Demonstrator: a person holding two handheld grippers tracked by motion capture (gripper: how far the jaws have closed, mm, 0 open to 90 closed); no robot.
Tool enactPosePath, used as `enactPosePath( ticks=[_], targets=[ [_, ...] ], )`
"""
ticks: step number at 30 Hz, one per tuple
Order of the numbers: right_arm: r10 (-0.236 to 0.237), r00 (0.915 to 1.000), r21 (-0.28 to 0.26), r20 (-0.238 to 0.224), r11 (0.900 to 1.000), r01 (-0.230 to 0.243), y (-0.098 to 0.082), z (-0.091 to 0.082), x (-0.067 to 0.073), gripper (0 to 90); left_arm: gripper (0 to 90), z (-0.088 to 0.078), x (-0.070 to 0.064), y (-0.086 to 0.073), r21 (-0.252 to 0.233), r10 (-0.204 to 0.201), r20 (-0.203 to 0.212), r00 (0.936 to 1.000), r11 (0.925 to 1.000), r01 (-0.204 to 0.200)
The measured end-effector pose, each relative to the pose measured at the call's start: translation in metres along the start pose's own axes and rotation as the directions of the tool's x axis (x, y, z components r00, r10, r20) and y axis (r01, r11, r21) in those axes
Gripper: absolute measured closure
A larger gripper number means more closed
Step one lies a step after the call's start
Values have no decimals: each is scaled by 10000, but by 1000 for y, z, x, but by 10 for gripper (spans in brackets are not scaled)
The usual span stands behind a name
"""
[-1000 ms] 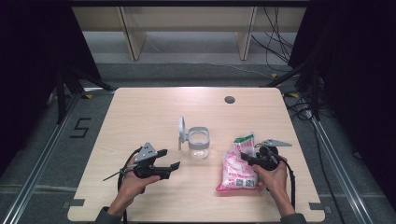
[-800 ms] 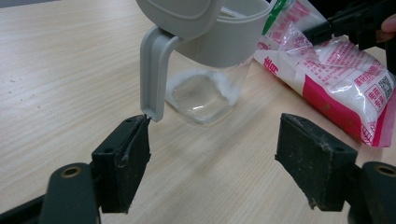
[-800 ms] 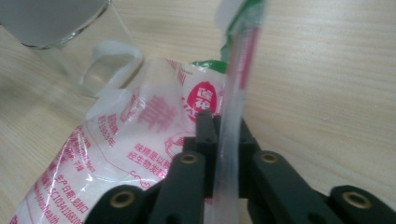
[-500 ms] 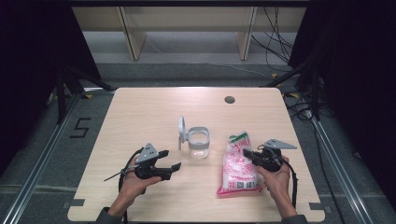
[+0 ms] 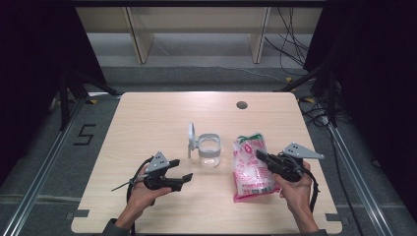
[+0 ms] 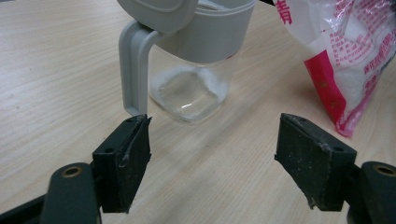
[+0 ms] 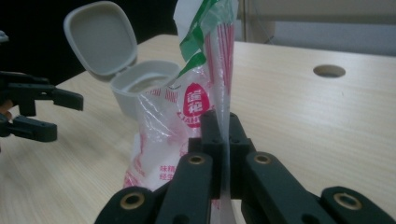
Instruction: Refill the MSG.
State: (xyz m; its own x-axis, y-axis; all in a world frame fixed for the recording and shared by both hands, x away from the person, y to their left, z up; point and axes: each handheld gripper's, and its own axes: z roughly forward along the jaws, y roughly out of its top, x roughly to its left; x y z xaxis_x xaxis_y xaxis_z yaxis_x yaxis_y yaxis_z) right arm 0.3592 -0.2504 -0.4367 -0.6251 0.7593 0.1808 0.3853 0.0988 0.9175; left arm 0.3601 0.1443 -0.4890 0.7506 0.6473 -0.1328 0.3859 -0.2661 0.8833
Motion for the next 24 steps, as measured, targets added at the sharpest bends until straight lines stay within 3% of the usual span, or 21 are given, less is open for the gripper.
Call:
enactPosePath(
  ticks=[1, 3, 5, 9, 12, 13, 14, 15, 16, 22, 23, 24],
  targets=[
    [29, 10000, 54, -28, 10000, -29, 2, -2, 3, 900, 255, 1, -3, -1, -44, -260, 1, 9997, 9997, 260],
    [-32, 10000, -83, 24, 10000, 32, 6, -3, 7, 900, 255, 2, -5, -1, -85, -278, 64, 9996, 9996, 279],
    [-121, 9999, -140, 21, 9998, 122, 10, -5, 9, 900, 255, 2, -6, 0, -11, -48, 109, 9999, 10000, 48],
    [-665, 9977, -479, 117, 9966, 670, 18, -6, 12, 900, 257, 3, -10, 1, -68, -95, 185, 9998, 9999, 96],
    [-765, 9968, -546, 212, 9955, 776, 22, -8, 16, 900, 258, 4, -12, 1, -139, -39, 282, 9996, 9999, 43],
    [-1293, 9904, -676, 493, 9889, 1325, 23, -8, 15, 900, 258, 4, -12, 1, -115, 25, 290, 9996, 9999, -22],
    [-1358, 9902, -725, 313, 9878, 1378, 24, -8, 15, 900, 258, 4, -12, 1, -104, 13, 302, 9995, 9999, -10],
    [-1209, 9916, -677, 457, 9900, 1238, 23, -10, 16, 900, 258, 4, -13, 1, -62, 1, 257, 9997, 10000, 1],
    [-1362, 9898, -668, 418, 9881, 1388, 23, -11, 15, 900, 257, 4, -14, 1, -30, 9, 235, 9997, 10000, -9],
    [-1109, 9930, -722, 399, 9909, 1136, 19, -17, 11, 900, 256, 12, -22, -2, -69, 58, 568, 9984, 10000, -54],
    [-943, 9947, -806, 406, 9920, 973, 18, -17, 13, 900, 256, 12, -23, -2, 174, 259, 529, 9983, 9995, -269],
    [-1087, 9933, -747, 389, 9910, 1114, 19, -18, 12, 900, 256, 13, -26, -2, 142, 172, 520, 9985, 9997, -179]
  ],
)
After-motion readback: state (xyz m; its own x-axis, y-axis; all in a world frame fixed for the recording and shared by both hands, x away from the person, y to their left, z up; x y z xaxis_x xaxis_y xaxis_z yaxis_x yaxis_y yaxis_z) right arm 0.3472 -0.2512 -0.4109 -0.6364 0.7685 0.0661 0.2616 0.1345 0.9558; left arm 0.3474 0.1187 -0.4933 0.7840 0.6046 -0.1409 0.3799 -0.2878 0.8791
